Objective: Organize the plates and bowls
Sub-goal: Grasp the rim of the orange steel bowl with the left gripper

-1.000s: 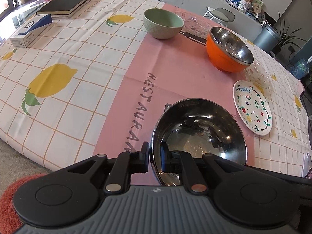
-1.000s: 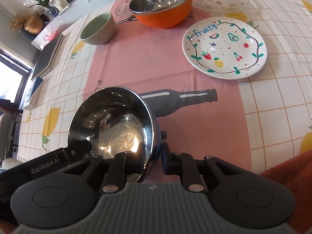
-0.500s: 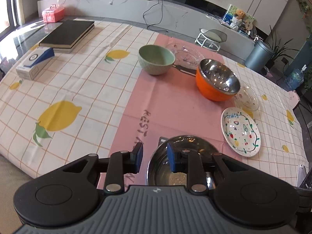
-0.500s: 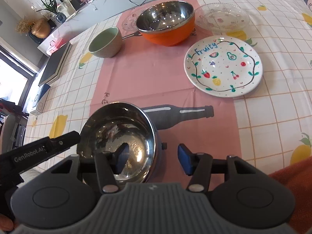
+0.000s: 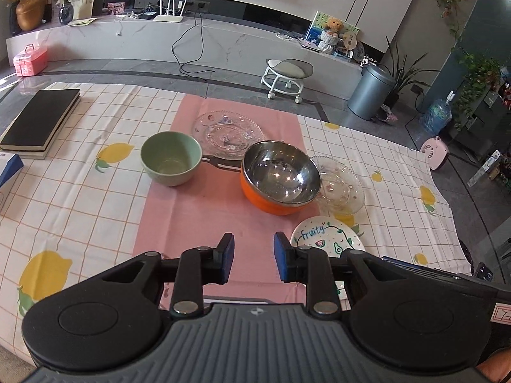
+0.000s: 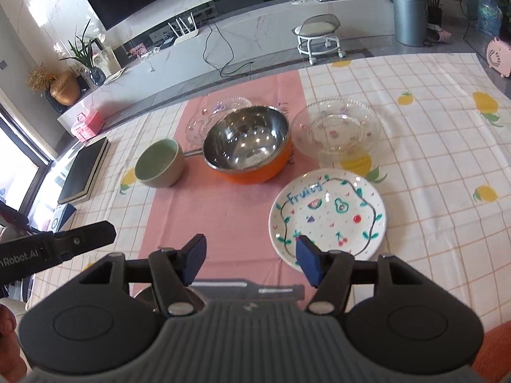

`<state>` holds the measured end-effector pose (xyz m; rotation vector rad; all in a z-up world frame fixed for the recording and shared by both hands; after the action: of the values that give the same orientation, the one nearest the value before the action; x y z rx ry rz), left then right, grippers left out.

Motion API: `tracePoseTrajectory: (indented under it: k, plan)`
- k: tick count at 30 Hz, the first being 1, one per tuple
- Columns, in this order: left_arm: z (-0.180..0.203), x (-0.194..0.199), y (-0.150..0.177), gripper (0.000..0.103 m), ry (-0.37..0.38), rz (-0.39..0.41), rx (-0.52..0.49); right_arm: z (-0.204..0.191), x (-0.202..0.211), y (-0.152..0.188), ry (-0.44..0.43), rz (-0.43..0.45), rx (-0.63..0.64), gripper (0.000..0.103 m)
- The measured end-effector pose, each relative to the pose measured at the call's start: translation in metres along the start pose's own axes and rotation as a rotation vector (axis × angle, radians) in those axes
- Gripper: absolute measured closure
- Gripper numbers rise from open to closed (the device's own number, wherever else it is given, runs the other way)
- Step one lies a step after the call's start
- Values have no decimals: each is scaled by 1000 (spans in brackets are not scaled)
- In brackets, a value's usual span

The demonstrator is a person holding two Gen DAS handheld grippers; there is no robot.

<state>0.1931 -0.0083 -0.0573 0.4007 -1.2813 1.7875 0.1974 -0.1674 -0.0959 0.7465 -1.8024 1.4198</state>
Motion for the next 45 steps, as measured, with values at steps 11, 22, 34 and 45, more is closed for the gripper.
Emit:
tracePoseTrajectory:
  k: [11,22,34,45]
  plan:
    - [-8,-65,-34,66,43,-45,19,28,-45,-54,64,20,-59,42]
    - [-42,-132,-70,59,9,-92,69,6,-115,-84,105,-41,-32,51]
    - [-68,-173,-71,58,-42,-152,136,-4,-165,-87,147,-131,-42,64]
    - [-66,-185,-67,92,-28,-190,155,-13,-177,-83,115,-177,-56,84]
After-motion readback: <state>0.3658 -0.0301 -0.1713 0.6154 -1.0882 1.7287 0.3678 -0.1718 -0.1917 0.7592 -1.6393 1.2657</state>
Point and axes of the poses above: each gripper's, at about its wrist camera, not at the fingertips, and x roughly against the way its jaws point, z to its right, y to its underside, the point moved 5 cm from there along -x, roughly the way its jaws point, and after that the axes turned 13 degrees about y, right-handed, at the moved point
